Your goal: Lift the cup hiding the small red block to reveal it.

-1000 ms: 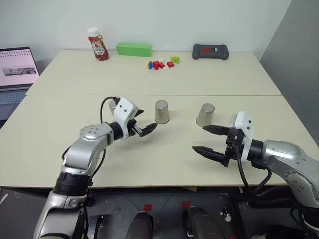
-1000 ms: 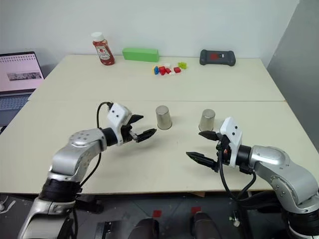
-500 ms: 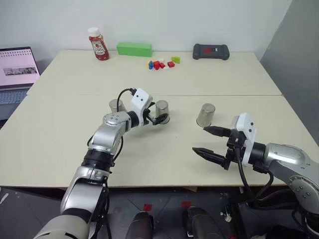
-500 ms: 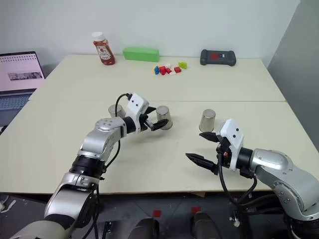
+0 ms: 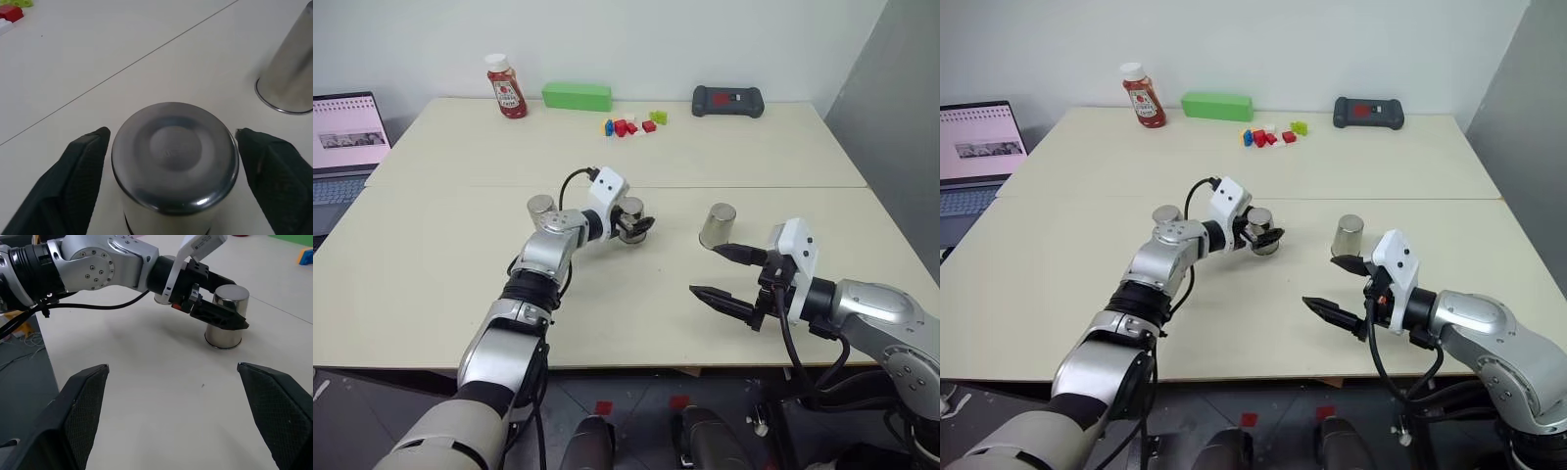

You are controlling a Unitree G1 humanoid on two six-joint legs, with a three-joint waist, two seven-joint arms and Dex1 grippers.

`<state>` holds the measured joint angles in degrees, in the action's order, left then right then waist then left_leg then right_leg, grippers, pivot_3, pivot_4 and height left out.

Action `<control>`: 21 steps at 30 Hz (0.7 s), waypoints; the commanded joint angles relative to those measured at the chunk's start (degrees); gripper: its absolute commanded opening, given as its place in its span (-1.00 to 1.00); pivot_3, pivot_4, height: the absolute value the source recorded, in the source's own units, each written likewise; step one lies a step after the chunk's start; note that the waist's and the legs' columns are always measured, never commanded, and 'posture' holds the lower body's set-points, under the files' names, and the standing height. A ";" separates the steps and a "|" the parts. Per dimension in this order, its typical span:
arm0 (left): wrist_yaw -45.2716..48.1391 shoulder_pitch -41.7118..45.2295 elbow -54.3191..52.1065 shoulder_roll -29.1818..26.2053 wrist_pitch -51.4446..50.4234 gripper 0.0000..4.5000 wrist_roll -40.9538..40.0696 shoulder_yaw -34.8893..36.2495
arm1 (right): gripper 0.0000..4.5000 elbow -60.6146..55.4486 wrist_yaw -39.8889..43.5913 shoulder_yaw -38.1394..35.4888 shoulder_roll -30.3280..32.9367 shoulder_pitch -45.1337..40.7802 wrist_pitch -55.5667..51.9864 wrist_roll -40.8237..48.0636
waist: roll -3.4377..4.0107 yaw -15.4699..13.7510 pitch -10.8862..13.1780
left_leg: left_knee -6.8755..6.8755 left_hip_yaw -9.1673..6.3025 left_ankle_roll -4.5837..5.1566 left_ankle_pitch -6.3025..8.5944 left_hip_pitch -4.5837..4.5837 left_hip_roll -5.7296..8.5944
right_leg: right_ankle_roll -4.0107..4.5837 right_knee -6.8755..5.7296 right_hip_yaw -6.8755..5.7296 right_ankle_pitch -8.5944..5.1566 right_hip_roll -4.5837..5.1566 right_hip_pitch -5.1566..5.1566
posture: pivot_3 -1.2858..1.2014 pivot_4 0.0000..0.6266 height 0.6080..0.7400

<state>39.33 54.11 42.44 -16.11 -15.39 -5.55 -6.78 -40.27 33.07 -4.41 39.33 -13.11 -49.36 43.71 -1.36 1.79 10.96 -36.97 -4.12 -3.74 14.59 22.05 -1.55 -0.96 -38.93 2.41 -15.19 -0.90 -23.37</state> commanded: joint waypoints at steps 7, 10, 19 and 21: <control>1.12 1.43 0.37 0.65 1.91 0.18 0.24 1.24 | 1.00 -2.27 -1.73 -1.11 0.09 -0.74 0.04 1.64 | 0.00 0.04 0.00 | 0.01 0.00 0.00 0.00 0.00 0.00 | 0.00 0.00 0.00 0.00 0.00 0.00 | 0.03 -0.52 1.00; 1.11 1.24 -1.45 0.40 2.02 0.18 -0.51 2.10 | 1.00 -1.82 -2.05 -0.84 -0.14 -1.30 0.22 1.43 | 0.00 0.04 0.00 | 0.01 0.00 0.00 0.00 0.00 0.00 | 0.00 0.00 0.00 0.00 0.00 0.00 | 0.03 -0.52 1.00; -2.73 -0.57 -15.67 -3.72 -1.08 0.18 0.98 3.35 | 1.00 -1.44 -2.09 -0.86 -0.14 -1.57 0.60 1.37 | -0.01 0.06 0.01 | 0.02 -0.01 0.00 0.00 0.00 -0.03 | 0.00 0.00 0.01 0.00 0.00 -0.02 | 0.03 -0.52 1.00; -4.91 -1.53 -18.53 -5.13 -3.05 0.18 1.92 3.81 | 1.00 -1.21 -1.93 -0.74 -0.20 -1.57 0.79 1.21 | -0.01 0.06 0.01 | 0.02 -0.01 0.00 0.00 0.00 -0.02 | 0.00 -0.01 0.01 0.00 0.00 -0.02 | 0.03 -0.52 1.00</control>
<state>36.77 53.45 28.33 -19.76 -16.68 -4.64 -4.29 -40.36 31.02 -4.39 39.25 -14.09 -49.42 44.11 -1.37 1.85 10.97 -36.95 -4.13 -3.75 14.59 22.04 -1.57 -0.96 -38.94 2.42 -15.19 -0.90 -23.39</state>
